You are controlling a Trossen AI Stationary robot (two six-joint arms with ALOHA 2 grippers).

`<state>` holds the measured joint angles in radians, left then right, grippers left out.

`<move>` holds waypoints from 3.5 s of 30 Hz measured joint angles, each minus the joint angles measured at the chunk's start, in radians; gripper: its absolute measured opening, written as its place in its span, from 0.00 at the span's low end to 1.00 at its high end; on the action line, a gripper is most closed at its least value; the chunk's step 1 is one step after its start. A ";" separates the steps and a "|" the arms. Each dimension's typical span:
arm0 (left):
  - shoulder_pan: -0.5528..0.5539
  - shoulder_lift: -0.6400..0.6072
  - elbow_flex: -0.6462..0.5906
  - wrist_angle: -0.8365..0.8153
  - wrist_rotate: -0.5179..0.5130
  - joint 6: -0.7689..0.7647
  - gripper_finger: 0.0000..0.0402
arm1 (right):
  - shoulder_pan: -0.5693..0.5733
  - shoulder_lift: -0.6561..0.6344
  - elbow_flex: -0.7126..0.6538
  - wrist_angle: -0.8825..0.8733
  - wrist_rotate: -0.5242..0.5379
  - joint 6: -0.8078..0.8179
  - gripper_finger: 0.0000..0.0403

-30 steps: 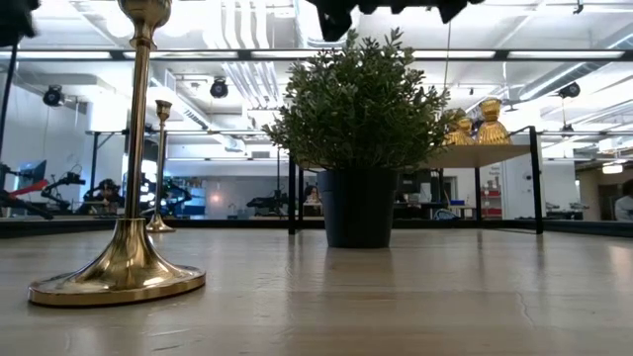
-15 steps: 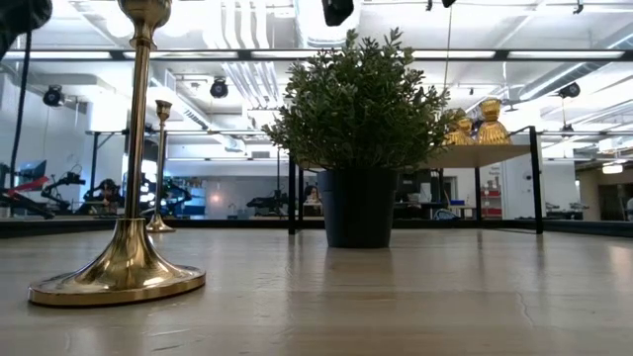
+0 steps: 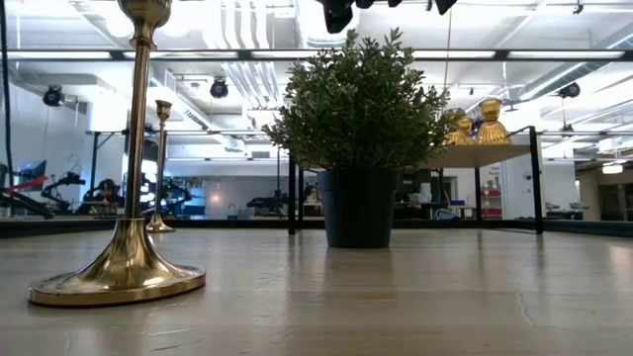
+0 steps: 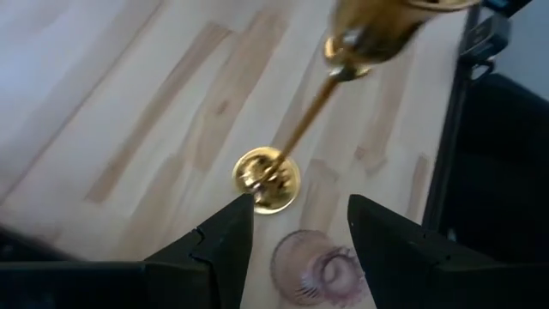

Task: Pick & Place candle stick holders
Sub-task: Put the large bottom left golden candle holder on the shelf

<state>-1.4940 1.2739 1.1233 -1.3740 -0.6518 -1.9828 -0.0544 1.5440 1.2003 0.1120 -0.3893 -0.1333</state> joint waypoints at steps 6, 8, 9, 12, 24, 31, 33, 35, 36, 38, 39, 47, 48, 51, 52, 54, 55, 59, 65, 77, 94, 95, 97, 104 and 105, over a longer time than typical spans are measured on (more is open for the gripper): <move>0.007 0.040 0.000 0.018 -0.059 0.024 0.48 | 0.001 0.000 0.000 0.002 0.000 0.002 0.23; 0.009 0.055 0.000 0.008 -0.091 0.026 0.48 | 0.001 0.000 0.000 0.002 0.000 0.002 0.23; 0.009 0.062 0.000 0.000 -0.119 0.028 0.48 | 0.001 0.000 0.000 0.001 -0.001 0.002 0.22; 0.015 0.085 -0.002 -0.011 -0.178 0.052 0.48 | 0.002 0.000 0.000 0.001 -0.001 0.002 0.21; 0.038 0.093 -0.031 -0.003 -0.254 0.097 0.48 | 0.002 0.000 -0.001 -0.003 -0.004 0.003 0.23; 0.051 0.093 -0.031 -0.004 -0.280 0.126 0.48 | 0.002 0.000 -0.002 -0.003 -0.004 0.010 0.21; 0.055 0.093 -0.031 -0.006 -0.291 0.134 0.48 | 0.002 0.000 -0.002 -0.003 -0.004 0.010 0.20; 0.061 0.094 -0.035 -0.023 -0.291 0.139 0.48 | 0.002 0.000 -0.002 -0.003 -0.004 0.011 0.20; 0.066 0.094 -0.039 -0.041 -0.293 0.140 0.48 | 0.002 0.000 -0.002 -0.003 -0.004 0.013 0.20; 0.080 0.092 -0.042 -0.041 -0.286 0.138 0.48 | 0.002 0.000 -0.002 -0.003 -0.004 0.017 0.20; 0.088 0.091 -0.044 -0.033 -0.274 0.138 0.48 | 0.002 0.000 -0.002 -0.003 -0.004 0.020 0.20; 0.142 0.082 -0.054 0.022 -0.209 0.232 0.48 | 0.002 -0.013 -0.002 -0.003 -0.005 0.021 0.23; 0.147 0.082 -0.054 0.024 -0.209 0.240 0.48 | 0.002 -0.016 -0.002 -0.004 -0.006 0.021 0.23; 0.161 0.082 -0.055 0.021 -0.196 0.262 0.42 | 0.002 -0.018 -0.002 -0.004 -0.006 0.021 0.23; 0.165 0.082 -0.057 0.022 -0.193 0.269 0.38 | 0.002 -0.019 -0.002 -0.003 -0.006 0.021 0.23; 0.171 0.082 -0.061 0.022 -0.186 0.298 0.27 | 0.002 -0.019 -0.002 -0.004 -0.007 0.021 0.22; 0.171 0.082 -0.062 0.022 -0.185 0.313 0.20 | 0.002 -0.019 -0.002 -0.004 -0.007 0.021 0.21; 0.172 0.076 -0.068 0.006 -0.220 0.378 0.05 | 0.002 -0.019 -0.004 -0.009 -0.007 0.021 0.19; 0.208 -0.002 -0.059 -0.026 -0.283 0.475 0.05 | 0.002 -0.019 -0.004 -0.032 -0.007 0.023 0.17; 0.422 -0.247 0.039 -0.003 -0.646 0.752 0.05 | 0.002 -0.026 -0.002 -0.054 -0.006 0.021 0.20; 0.986 -0.250 0.201 0.696 -0.292 1.782 0.05 | 0.001 -0.026 0.101 -0.056 -0.001 -0.063 0.20; 1.024 -0.246 0.203 0.744 -0.232 1.829 0.05 | 0.001 -0.026 0.101 -0.056 -0.001 -0.068 0.20; 1.101 -0.234 0.216 0.792 -0.104 1.886 0.05 | 0.002 -0.024 0.101 -0.057 0.000 -0.080 0.21; 1.298 -0.157 0.289 0.803 0.165 1.936 0.05 | 0.002 -0.024 0.101 -0.058 0.059 -0.093 0.23; 1.313 -0.142 0.300 0.802 0.199 1.941 0.05 | 0.002 -0.024 0.101 -0.058 0.088 -0.099 0.23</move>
<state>-0.1808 1.1316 1.4234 -0.5716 -0.4533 -0.0418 -0.0528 1.5196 1.3018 0.0544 -0.3017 -0.2322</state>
